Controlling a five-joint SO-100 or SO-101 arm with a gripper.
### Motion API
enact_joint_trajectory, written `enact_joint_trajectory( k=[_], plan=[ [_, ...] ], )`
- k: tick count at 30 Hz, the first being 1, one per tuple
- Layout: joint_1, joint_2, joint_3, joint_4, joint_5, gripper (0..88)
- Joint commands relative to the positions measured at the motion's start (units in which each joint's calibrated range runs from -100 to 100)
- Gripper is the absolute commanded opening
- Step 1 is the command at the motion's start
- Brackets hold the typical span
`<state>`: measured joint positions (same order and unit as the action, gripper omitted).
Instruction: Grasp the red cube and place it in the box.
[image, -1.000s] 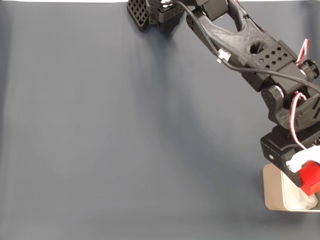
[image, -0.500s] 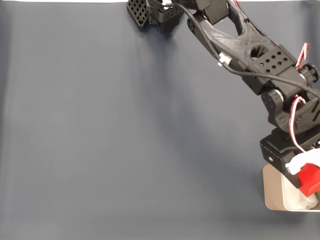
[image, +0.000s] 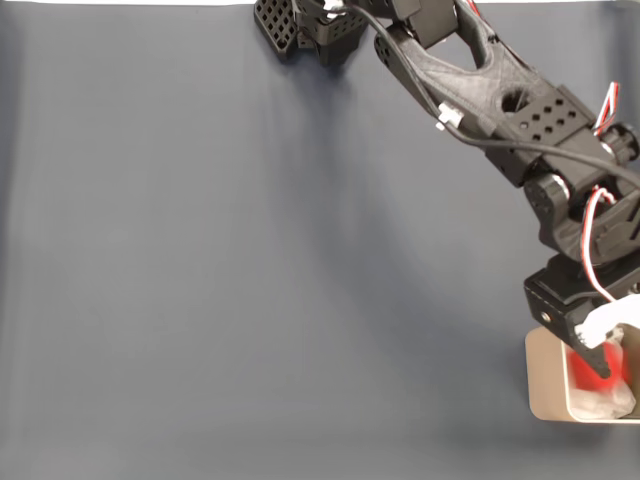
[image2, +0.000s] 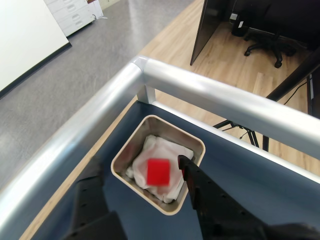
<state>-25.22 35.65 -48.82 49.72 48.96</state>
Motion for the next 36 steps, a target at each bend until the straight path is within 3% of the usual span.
enact_joint_trajectory(
  k=[1,36],
  plan=[
    [0.01,-1.07,-2.91,-1.2,0.15,50.3],
    [0.58,-0.99,-3.09,-2.59,0.68,53.0]
  ],
)
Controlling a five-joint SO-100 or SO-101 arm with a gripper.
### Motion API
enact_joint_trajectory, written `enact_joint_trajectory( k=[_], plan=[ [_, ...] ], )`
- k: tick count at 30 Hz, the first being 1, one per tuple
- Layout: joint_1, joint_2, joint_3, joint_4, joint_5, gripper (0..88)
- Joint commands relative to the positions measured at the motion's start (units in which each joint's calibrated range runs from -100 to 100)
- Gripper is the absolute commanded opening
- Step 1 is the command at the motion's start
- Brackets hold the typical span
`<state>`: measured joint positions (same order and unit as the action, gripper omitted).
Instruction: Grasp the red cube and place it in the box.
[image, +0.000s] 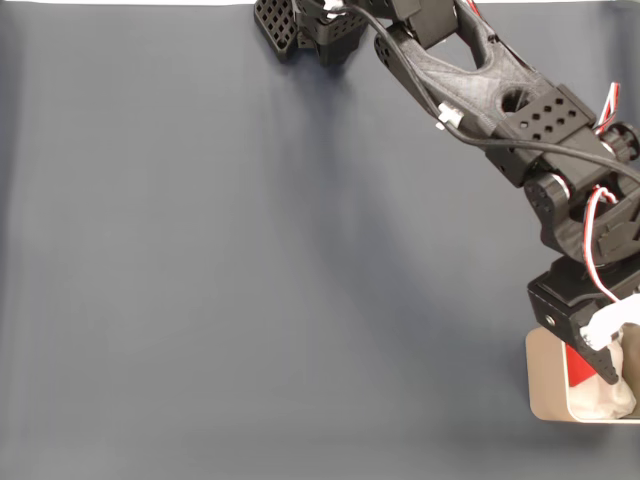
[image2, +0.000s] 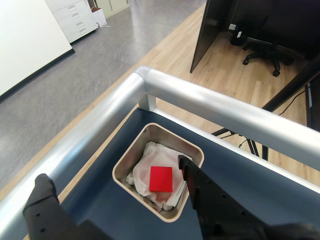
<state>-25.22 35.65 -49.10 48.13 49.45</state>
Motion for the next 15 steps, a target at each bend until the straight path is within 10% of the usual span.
enact_joint_trajectory(
  k=[1,7,12,15],
  plan=[
    [0.58,-0.99,-2.82,-1.0,0.2,53.0],
    [0.65,-1.33,-2.55,-1.0,0.15,45.0],
    [3.06,-4.11,0.37,-1.16,0.63,3.3],
    [6.76,-7.92,5.03,-2.8,0.63,0.0]
  ],
)
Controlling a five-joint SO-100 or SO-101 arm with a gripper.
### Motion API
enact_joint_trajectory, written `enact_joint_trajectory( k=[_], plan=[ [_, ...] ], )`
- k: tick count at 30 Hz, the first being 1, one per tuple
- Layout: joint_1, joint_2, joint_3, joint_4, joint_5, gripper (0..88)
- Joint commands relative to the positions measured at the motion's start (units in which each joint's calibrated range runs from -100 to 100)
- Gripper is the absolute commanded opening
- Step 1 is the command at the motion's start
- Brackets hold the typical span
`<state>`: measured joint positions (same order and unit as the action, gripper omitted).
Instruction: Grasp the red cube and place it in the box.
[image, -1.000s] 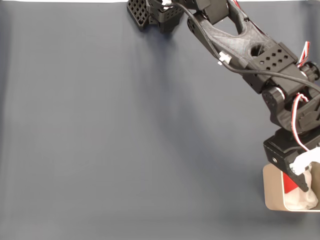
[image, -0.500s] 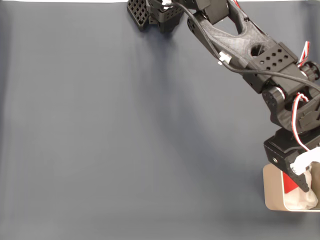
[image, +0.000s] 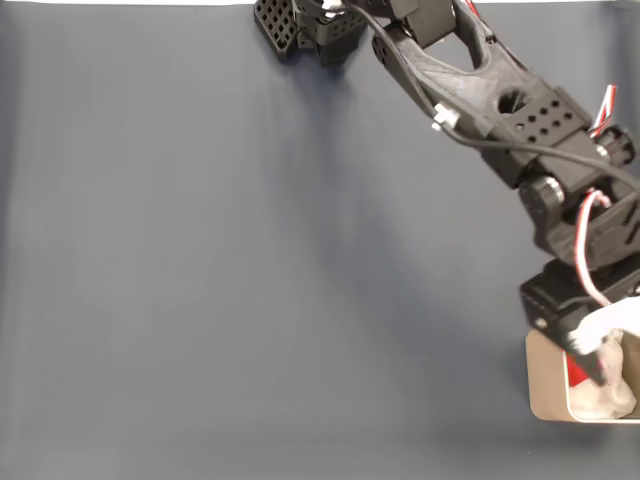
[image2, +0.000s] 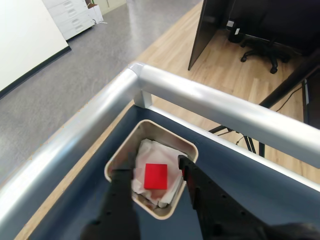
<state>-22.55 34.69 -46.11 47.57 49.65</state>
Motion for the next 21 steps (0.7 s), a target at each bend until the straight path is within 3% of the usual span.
enact_joint_trajectory(
  k=[1,12,21],
  plan=[
    [5.65,-8.78,4.14,-3.31,0.29,0.0],
    [23.05,-32.96,28.87,-7.25,1.07,0.0],
    [24.75,-74.47,72.66,-7.0,-0.63,0.0]
  ],
)
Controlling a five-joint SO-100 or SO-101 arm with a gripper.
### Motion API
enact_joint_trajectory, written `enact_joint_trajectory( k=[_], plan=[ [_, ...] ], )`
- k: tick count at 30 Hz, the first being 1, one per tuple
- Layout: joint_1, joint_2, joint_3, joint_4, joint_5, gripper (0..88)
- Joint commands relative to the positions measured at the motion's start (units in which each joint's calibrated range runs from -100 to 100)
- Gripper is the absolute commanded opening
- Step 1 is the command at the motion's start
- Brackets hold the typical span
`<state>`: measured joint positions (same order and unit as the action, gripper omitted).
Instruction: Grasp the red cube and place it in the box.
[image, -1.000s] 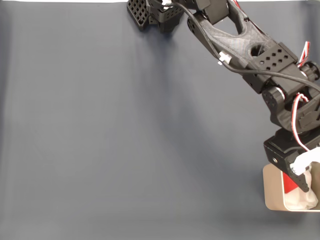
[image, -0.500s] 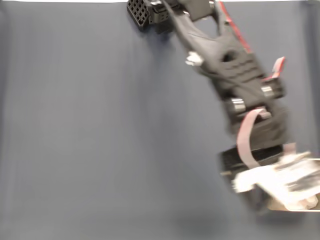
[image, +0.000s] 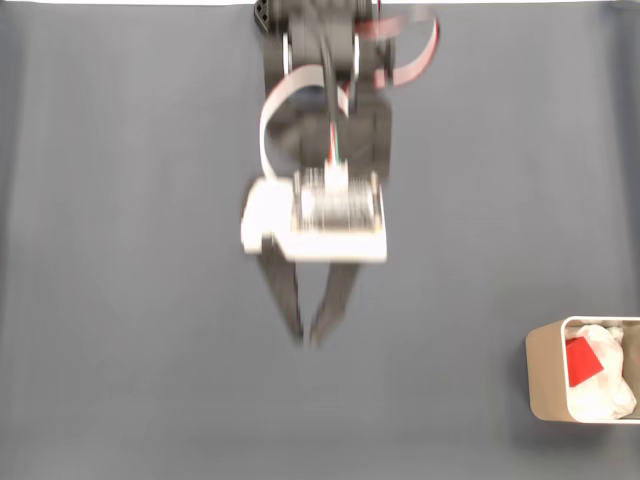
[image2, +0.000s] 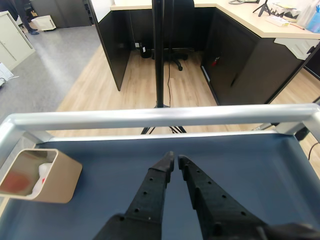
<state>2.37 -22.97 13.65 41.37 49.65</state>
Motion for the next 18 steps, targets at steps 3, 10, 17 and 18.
enact_joint_trajectory(
  k=[3,10,17,18],
  plan=[
    [-1.45,-31.45,27.31,-0.14,-1.03,0.0],
    [-1.95,-57.27,56.15,2.81,-1.37,0.0],
    [-2.16,-66.54,74.76,7.16,-1.81,0.0],
    [-2.52,-67.76,76.68,8.55,-1.86,0.0]
  ],
)
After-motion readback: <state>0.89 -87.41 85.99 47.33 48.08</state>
